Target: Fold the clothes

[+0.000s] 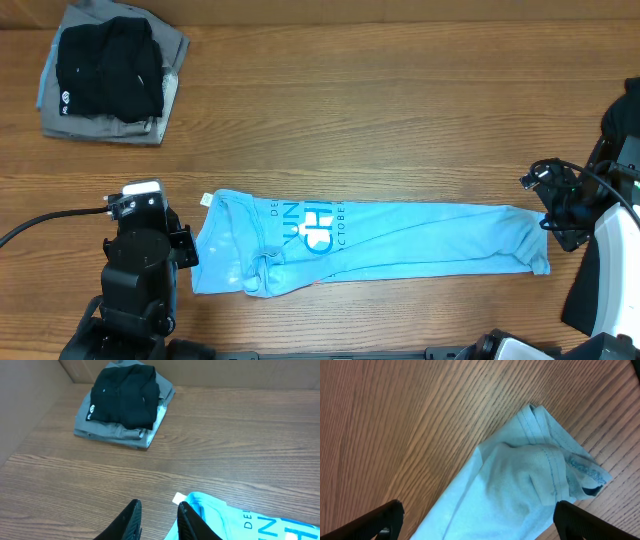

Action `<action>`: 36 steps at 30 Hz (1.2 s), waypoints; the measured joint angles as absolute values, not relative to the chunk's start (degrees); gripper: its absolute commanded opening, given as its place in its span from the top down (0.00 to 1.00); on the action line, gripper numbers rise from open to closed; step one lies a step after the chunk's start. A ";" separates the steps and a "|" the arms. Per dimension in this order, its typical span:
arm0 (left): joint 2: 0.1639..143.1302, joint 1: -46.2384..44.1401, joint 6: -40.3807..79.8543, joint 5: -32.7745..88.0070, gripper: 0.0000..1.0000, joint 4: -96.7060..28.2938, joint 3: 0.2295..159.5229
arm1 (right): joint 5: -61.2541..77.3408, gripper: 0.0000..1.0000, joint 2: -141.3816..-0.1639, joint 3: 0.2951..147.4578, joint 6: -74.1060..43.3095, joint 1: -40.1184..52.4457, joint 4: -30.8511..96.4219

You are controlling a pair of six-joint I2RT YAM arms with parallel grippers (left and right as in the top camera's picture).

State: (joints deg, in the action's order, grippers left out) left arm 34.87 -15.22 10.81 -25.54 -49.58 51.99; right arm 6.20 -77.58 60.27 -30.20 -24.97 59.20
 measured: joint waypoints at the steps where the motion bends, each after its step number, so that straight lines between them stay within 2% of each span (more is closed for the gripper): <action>1: 34.87 -15.22 10.81 -25.54 0.72 -49.58 51.99 | 6.20 0.00 -77.58 60.27 -30.17 -24.97 59.20; 6: 34.87 -15.22 10.92 -24.82 0.72 -49.58 51.99 | 6.20 0.00 -77.58 60.27 -30.15 -24.97 59.16; 19: 34.87 -15.22 11.77 -8.60 0.72 -46.48 51.99 | 6.17 0.00 -77.58 60.27 -30.15 -24.97 58.02; 28: 35.05 -15.22 11.92 -5.13 0.72 -46.68 51.99 | 4.47 0.00 -77.58 60.27 -30.15 -24.97 59.61; 36: 44.25 -15.22 11.92 0.01 0.72 -47.07 51.99 | 4.29 0.00 -80.27 60.27 -30.17 -24.97 59.83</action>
State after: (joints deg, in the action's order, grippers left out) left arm 44.25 -15.22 11.92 0.01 -47.07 51.99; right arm 4.29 -80.27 60.27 -30.17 -24.97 59.83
